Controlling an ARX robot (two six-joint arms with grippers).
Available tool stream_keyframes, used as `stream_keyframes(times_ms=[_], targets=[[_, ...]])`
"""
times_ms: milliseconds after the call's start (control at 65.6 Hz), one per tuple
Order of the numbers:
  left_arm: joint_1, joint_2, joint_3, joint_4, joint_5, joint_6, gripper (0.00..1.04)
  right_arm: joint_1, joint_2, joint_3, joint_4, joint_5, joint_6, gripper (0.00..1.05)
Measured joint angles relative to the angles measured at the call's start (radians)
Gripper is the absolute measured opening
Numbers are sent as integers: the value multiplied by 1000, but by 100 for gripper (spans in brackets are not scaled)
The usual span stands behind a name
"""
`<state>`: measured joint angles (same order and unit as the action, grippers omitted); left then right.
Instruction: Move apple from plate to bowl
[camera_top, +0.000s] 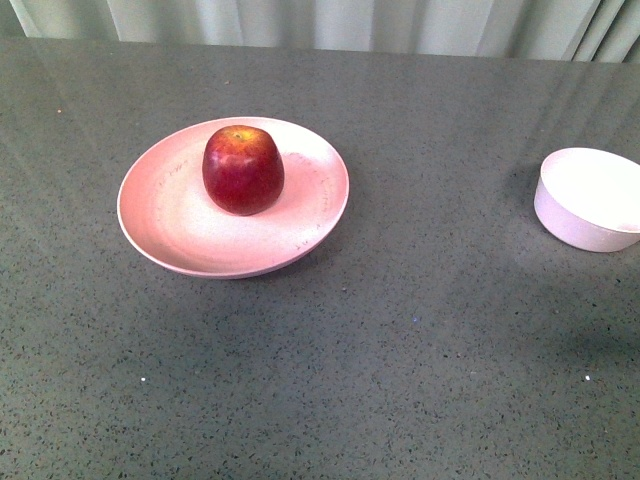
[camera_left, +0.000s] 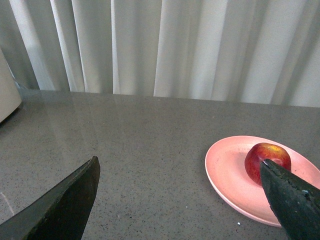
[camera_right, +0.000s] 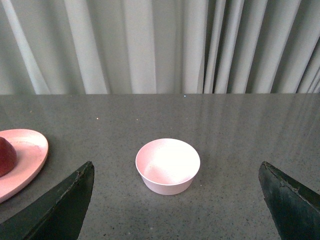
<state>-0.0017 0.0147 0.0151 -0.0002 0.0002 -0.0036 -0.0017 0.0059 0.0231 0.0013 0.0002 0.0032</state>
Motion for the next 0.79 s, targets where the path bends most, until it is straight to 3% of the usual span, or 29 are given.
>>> stream_keyframes(times_ms=[793], targets=[[0,0,0,0,0,0,96,0,0,0,0,0,0,96]])
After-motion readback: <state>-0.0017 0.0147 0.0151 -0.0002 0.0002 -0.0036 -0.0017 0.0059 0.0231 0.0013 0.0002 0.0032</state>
